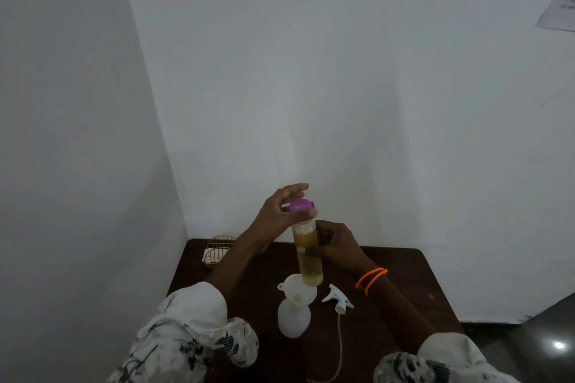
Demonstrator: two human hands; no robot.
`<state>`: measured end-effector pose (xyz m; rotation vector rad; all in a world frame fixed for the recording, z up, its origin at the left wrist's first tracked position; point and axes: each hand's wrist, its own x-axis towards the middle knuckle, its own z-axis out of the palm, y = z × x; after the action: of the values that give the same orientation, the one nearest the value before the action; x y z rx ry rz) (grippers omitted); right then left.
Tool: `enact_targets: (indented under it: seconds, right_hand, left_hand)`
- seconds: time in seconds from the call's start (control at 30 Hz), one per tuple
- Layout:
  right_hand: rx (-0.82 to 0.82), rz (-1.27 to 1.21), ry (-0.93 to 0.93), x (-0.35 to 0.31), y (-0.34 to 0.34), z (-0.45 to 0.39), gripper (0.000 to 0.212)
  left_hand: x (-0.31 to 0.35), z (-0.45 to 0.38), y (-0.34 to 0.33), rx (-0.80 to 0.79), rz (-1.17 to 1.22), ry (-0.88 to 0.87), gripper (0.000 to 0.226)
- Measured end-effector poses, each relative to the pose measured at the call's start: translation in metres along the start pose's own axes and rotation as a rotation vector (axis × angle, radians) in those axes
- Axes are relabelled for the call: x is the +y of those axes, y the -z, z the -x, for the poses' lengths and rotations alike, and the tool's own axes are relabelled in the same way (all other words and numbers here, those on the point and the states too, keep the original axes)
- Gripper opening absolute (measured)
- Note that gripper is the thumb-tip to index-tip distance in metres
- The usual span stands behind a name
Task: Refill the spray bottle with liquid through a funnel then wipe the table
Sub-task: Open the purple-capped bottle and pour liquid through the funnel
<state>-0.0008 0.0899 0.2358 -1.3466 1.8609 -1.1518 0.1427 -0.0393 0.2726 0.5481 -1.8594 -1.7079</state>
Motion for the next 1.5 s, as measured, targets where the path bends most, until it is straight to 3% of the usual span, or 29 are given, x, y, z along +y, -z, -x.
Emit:
enact_targets:
  seconds: [0.13,0.33,0.53,0.7,0.9,1.23,1.5]
  right_hand:
    - [0.001,-0.007,-0.007,0.003,0.001,0.001,0.045]
    - [-0.011,-0.015,-0.014,0.005,0.000,0.002,0.051]
    - [0.003,-0.028,-0.021,0.007,0.002,0.003,0.044]
    - [0.001,0.003,-0.016,0.008,0.002,0.002,0.044]
    - [0.000,-0.010,-0.027,0.007,0.004,0.002,0.045]
    - [-0.013,0.034,-0.028,0.010,0.009,0.006,0.052]
    - [-0.017,0.067,-0.019,0.019,0.016,0.012,0.059]
  left_hand:
    - [-0.003,0.001,0.003,-0.120,0.077,-0.002,0.061]
    - [-0.001,-0.002,0.001,-0.016,-0.060,0.001,0.064]
    - [-0.003,-0.003,0.008,-0.155,0.066,0.002,0.056]
    - [-0.002,-0.005,0.003,-0.008,-0.070,-0.018,0.060]
    - [-0.006,-0.006,0.006,-0.113,0.031,-0.001,0.057]
    - [-0.015,-0.004,0.012,0.150,0.204,-0.013,0.045]
    - [-0.048,0.007,0.023,0.310,0.512,0.275,0.016]
